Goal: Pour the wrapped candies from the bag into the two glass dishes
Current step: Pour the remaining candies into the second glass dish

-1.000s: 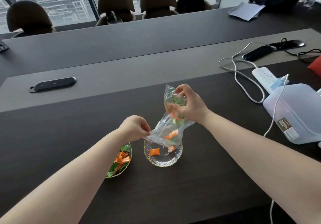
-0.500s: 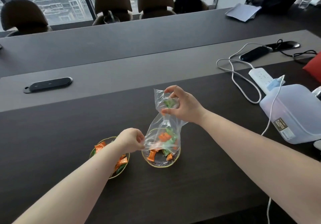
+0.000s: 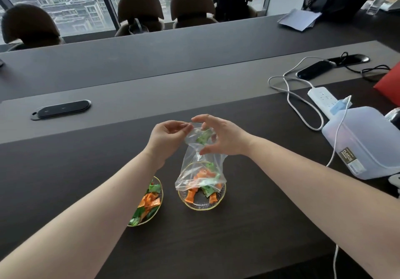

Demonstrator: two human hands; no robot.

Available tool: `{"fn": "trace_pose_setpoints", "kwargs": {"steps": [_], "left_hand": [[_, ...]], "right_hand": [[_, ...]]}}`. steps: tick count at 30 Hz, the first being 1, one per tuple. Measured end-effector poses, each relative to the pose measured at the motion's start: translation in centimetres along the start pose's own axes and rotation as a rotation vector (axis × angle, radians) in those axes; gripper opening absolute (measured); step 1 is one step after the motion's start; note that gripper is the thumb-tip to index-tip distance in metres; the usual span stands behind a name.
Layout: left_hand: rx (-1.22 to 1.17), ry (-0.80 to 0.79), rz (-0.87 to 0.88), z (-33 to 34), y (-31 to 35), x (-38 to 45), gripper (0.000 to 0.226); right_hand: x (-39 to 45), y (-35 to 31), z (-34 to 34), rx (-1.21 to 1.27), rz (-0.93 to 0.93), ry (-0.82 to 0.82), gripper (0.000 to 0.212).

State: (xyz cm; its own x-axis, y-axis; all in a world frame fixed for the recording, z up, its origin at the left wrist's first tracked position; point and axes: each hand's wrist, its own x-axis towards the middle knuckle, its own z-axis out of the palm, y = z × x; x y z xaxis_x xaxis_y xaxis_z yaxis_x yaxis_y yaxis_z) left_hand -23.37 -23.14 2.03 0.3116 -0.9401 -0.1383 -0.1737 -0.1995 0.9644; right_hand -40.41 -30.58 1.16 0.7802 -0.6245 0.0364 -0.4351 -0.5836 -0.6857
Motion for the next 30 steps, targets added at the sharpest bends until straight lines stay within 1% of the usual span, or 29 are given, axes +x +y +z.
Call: {"fn": "trace_pose_setpoints", "kwargs": {"steps": [1,4,7,11,15,19,21,24,30], "left_hand": [[-0.021,0.021,-0.002,-0.2,0.0,0.0,0.01],[-0.017,0.026,-0.013,-1.2,-0.2,-0.1,0.012],[0.011,0.007,-0.006,-2.1,-0.3,-0.3,0.004],[0.075,-0.022,-0.011,-2.5,-0.1,-0.7,0.008],[0.077,-0.082,-0.024,-2.8,0.3,-1.2,0.009],[0.083,-0.113,-0.021,-3.3,0.5,-1.4,0.009],[0.089,-0.112,-0.013,-3.6,0.5,-1.6,0.009],[0.088,-0.107,0.007,-4.1,0.7,-2.0,0.009],[0.04,-0.087,0.034,-5.5,1.0,-2.3,0.01]], "right_hand": [[-0.1,0.1,-0.1,-0.003,0.006,-0.014,0.084],[-0.5,0.3,-0.7,-0.004,0.065,-0.047,0.085],[-1.0,1.1,-1.0,-0.056,0.142,-0.07,0.07],[-1.7,1.8,-0.9,-0.132,0.212,-0.095,0.043],[-2.1,2.3,-1.0,-0.184,0.269,-0.093,0.029],[-2.7,2.5,-1.3,-0.153,0.286,-0.026,0.014],[-3.0,2.2,-1.5,-0.154,0.274,0.013,0.012],[-3.1,1.6,-1.6,-0.151,0.253,0.067,0.015],[-3.3,-0.2,-2.2,-0.154,0.228,0.065,0.019]]}}
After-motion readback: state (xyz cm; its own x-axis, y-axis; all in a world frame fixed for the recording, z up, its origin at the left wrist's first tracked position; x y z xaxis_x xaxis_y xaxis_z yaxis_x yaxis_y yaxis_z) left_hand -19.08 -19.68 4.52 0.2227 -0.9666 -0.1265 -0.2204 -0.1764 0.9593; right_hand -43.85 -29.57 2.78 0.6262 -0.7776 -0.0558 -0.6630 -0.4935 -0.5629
